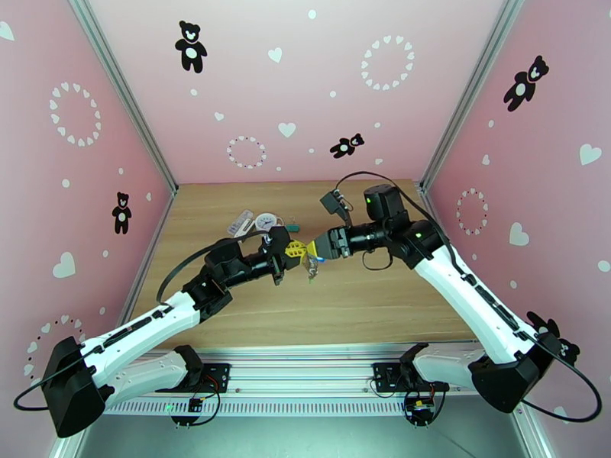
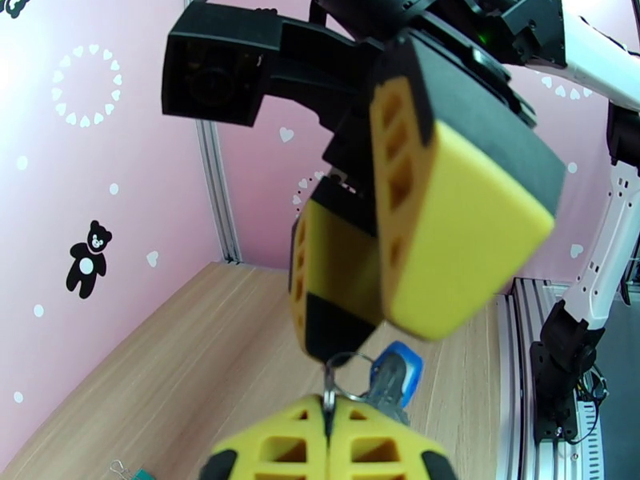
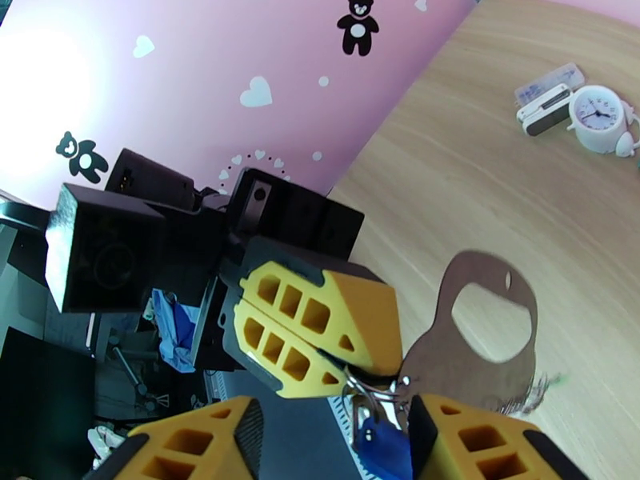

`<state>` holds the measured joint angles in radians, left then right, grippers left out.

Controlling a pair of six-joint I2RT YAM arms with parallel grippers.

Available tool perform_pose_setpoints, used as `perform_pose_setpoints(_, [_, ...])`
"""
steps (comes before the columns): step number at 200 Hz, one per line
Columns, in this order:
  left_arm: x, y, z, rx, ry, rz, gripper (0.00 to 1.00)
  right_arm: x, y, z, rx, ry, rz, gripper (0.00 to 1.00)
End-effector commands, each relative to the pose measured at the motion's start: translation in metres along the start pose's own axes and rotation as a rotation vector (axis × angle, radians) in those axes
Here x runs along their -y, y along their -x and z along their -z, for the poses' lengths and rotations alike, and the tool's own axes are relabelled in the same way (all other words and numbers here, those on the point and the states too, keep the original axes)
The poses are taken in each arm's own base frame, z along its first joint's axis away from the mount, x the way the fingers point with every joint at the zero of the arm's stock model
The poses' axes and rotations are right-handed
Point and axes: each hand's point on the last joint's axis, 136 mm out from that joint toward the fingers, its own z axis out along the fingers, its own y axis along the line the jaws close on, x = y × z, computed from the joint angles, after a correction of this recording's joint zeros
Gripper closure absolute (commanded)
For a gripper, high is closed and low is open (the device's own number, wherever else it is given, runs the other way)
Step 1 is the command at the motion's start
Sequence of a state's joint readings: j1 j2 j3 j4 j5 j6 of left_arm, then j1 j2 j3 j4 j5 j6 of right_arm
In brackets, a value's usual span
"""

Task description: Remove the keys from the keyring

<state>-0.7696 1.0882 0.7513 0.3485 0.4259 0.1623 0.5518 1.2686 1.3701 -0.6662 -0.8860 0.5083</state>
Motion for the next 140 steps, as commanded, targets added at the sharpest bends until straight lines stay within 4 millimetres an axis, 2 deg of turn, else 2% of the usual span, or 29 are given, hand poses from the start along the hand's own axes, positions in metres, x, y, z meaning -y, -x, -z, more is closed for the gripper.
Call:
perform_pose_setpoints(1, [-0.002, 0.029, 0.001, 0.06, 0.016, -0.041, 1.0, -0.008, -0.003, -0.004, -0.007, 0.042, 0.016, 0.51])
perform_pose_setpoints(65, [-0.002, 0.026, 0.0, 0.05, 0.011, -0.038, 1.0, -0.011, -0.003, 0.005, 0.024, 0.005, 0.062, 0.69])
perform_pose_setpoints(140, [0.001, 0.023, -0.001, 0.043, -0.007, -0.033, 1.0, -0.017, 0.007, 0.01, 0.055, -0.002, 0.089, 0.7])
